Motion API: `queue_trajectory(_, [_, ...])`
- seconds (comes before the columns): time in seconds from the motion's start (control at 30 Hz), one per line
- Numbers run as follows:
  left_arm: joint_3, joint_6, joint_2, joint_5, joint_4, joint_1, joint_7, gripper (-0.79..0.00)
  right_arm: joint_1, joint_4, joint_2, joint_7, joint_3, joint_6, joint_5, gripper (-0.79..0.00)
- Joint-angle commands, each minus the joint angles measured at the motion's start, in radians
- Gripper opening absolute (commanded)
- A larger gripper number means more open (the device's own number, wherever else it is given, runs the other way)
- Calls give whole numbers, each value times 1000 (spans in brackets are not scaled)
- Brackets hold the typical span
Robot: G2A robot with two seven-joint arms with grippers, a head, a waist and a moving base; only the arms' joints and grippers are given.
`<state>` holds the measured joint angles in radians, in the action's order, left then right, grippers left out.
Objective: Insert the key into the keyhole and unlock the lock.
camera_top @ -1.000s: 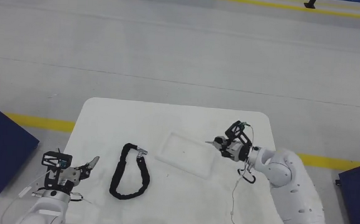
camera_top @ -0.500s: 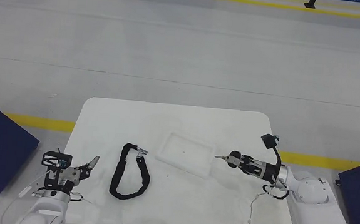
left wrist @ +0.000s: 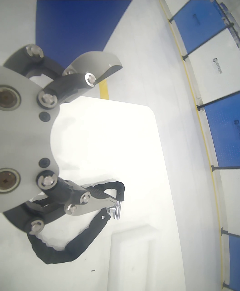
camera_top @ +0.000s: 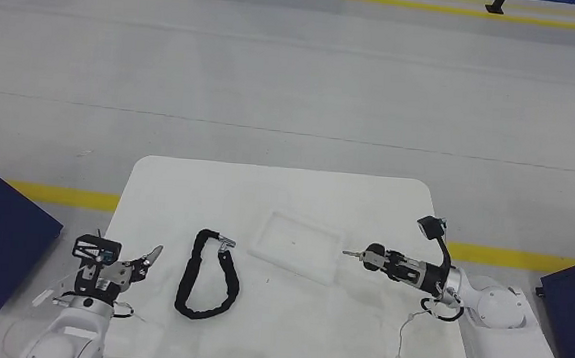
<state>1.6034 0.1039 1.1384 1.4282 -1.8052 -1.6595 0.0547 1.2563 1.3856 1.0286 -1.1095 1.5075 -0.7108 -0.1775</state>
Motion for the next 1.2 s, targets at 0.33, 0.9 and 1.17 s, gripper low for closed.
queue_trajectory(0.33, [-174,526,-15,122,304,564,342,0,0,0,0,0,0,0,0,-785])
queue_trajectory(0.9, [-575,886,111,-127,1191,1142,550,0,0,0,0,0,0,0,0,-785])
queue_trajectory(1.17, [-677,896,180,-163,1373,1211,515,0,0,0,0,0,0,0,0,-785])
